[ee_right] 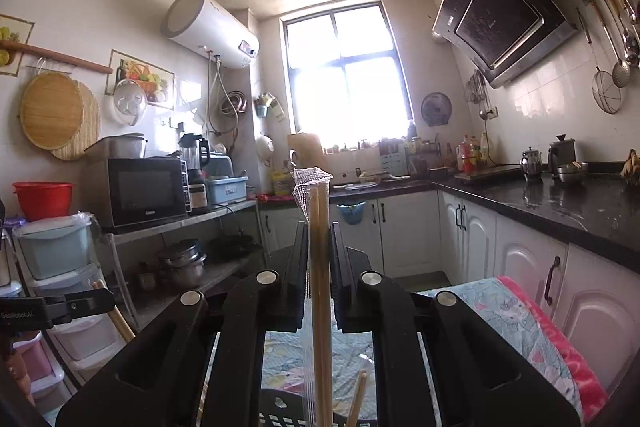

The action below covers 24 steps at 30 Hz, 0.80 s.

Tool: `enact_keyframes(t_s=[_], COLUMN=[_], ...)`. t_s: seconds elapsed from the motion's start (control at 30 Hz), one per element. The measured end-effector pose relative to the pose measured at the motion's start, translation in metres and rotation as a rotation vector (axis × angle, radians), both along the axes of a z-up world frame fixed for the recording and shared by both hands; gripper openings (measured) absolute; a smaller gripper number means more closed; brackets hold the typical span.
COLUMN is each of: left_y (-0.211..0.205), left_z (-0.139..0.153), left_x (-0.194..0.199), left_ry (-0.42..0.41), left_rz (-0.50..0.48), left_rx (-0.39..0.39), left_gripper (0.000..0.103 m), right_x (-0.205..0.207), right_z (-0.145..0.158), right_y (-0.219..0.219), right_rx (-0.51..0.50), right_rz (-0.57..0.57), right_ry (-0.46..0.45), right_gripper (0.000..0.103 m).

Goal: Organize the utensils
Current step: 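Lift both held chopsticks and lower them upright into the caddy, then open both grippers to drop the chopsticks into the caddy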

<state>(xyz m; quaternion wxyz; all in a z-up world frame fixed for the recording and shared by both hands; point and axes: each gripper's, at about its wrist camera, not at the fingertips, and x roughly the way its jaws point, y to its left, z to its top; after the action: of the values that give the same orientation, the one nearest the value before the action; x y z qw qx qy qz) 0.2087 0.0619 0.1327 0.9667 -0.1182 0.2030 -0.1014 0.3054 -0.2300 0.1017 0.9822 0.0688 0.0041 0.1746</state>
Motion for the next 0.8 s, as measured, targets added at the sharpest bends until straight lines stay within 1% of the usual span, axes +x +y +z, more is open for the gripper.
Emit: enact_keyframes(t_s=[0.27,0.47,0.6,0.7,0.73,0.77,0.8], left_y=[-0.01,-0.015,-0.016,-0.016,-0.015,-0.015,-0.015], left_z=[-0.016,-0.026,-0.03,-0.032,-0.033,-0.033,-0.033], left_x=[0.004,0.008,0.008,0.007,0.007,0.007,0.006], left_ry=[0.024,0.043,0.051,0.059,0.063,0.066,0.067], left_rz=[-0.016,-0.03,-0.034,-0.036,-0.036,-0.036,-0.038], left_rx=[0.014,0.026,0.029,0.03,0.029,0.026,0.023], left_gripper=[0.003,0.003,0.003,0.003,0.005,0.008,0.016], right_x=[0.003,0.002,-0.001,-0.003,-0.004,-0.006,-0.007], right_z=[-0.014,-0.025,-0.031,-0.034,-0.034,-0.033,-0.033], right_y=[0.006,0.005,-0.001,-0.007,-0.008,-0.01,-0.014], right_rx=[-0.001,0.002,0.02,0.035,0.037,0.04,0.044], right_rz=[-0.009,0.005,0.013,0.017,0.017,0.02,0.024], right_ry=[0.021,0.056,0.084,0.104,0.107,0.114,0.12], right_gripper=[0.011,0.012,0.027,0.031,0.031,0.034,0.037])
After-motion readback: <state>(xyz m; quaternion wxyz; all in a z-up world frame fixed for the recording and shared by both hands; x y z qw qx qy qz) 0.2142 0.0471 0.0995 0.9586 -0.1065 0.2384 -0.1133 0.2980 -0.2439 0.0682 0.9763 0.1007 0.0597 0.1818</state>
